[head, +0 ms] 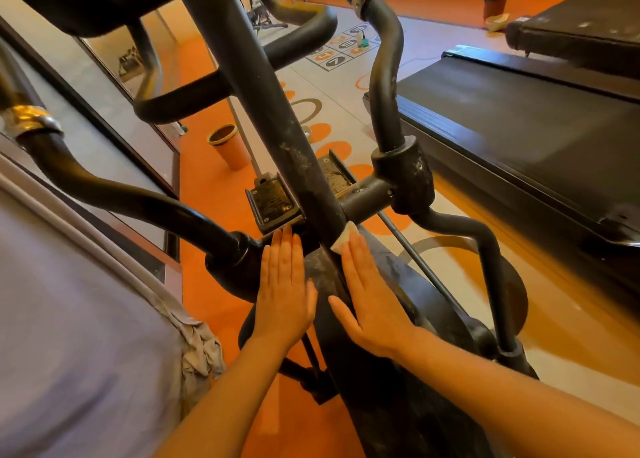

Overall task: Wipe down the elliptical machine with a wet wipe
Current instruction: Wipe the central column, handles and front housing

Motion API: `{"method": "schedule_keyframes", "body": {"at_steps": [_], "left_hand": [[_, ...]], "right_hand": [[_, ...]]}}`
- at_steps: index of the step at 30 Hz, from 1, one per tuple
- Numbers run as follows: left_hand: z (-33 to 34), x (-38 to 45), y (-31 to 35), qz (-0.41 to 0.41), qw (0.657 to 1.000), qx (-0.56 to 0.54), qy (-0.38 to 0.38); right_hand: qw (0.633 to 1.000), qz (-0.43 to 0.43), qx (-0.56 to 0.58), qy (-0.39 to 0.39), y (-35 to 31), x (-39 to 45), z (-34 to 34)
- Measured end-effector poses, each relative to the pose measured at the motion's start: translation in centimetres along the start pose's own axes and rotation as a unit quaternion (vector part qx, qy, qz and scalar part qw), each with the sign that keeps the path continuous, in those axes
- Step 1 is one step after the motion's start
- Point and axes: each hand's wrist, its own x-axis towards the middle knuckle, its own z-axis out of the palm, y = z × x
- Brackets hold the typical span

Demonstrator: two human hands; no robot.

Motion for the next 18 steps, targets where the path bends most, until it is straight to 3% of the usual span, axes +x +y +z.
{"method": "schedule_keyframes", "body": {"at_steps": [6, 15, 18], "left_hand": [[-0.4, -0.3, -0.5, 0.01, 1.0, -0.029, 0.006], [-0.2, -0.2, -0.6, 0.013, 1.0, -0.026, -0.005], [0.0, -0.2, -0.5, 0.003, 1.0, -0.024, -0.008]], "right_hand": [[0.996, -0.078, -0.04, 0.035, -0.7, 7.2, -2.8], [0.987, -0.105, -0.058, -0.103, 2.7, 3.3, -4.1], [0.983, -0.122, -0.074, -0.114, 2.6, 3.9, -4.5]]}}
